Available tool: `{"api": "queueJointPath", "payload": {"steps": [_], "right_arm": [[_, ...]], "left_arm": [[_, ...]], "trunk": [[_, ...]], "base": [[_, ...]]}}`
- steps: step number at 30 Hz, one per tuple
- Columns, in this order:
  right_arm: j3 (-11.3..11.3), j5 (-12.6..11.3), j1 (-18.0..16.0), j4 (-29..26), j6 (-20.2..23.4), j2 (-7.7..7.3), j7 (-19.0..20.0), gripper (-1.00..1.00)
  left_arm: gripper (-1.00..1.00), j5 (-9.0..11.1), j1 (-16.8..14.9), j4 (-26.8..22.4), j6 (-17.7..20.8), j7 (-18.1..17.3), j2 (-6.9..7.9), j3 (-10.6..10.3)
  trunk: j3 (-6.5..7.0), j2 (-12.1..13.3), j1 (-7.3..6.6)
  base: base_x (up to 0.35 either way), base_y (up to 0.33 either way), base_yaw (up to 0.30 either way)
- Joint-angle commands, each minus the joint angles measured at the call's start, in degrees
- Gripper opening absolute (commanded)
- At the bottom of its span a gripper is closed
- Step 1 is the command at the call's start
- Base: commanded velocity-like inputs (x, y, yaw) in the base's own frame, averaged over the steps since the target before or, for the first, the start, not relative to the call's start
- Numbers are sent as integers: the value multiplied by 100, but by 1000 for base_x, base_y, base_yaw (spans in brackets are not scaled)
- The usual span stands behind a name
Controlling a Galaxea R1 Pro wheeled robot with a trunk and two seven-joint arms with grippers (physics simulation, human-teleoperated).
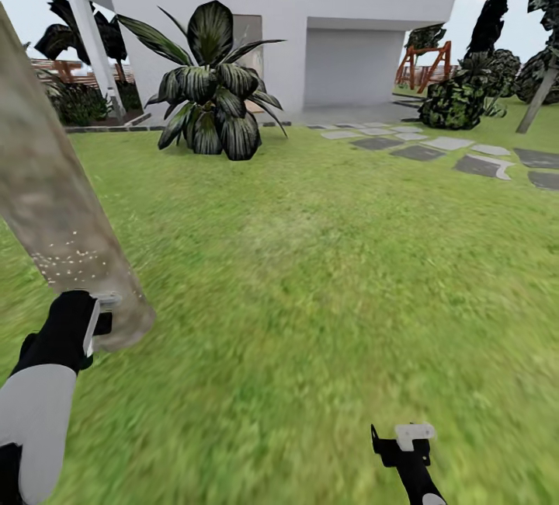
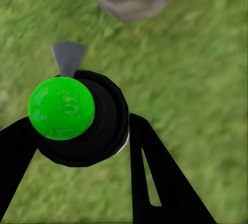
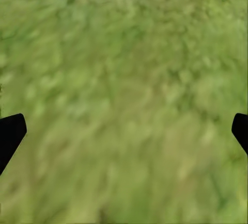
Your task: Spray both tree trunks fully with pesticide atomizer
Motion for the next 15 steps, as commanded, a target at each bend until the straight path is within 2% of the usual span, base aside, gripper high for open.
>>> {"api": "queueJointPath", "payload": {"steps": [1, 7, 15], "right_arm": [[48, 8, -2, 2, -7, -2, -50, 100], [50, 8, -2, 2, -7, -2, -50, 100], [48, 8, -2, 2, -7, -2, -50, 100]], "left_arm": [[-100, 43, 77, -2, 15, 35, -5, 1], [-100, 78, 183, -3, 10, 33, -71, 10], [-100, 92, 192, -3, 20, 32, -75, 14]], "trunk": [[-5, -2, 2], [-5, -2, 2], [-5, -2, 2]], "base": [[304, -36, 266], [305, -56, 250], [192, -211, 23]]}}
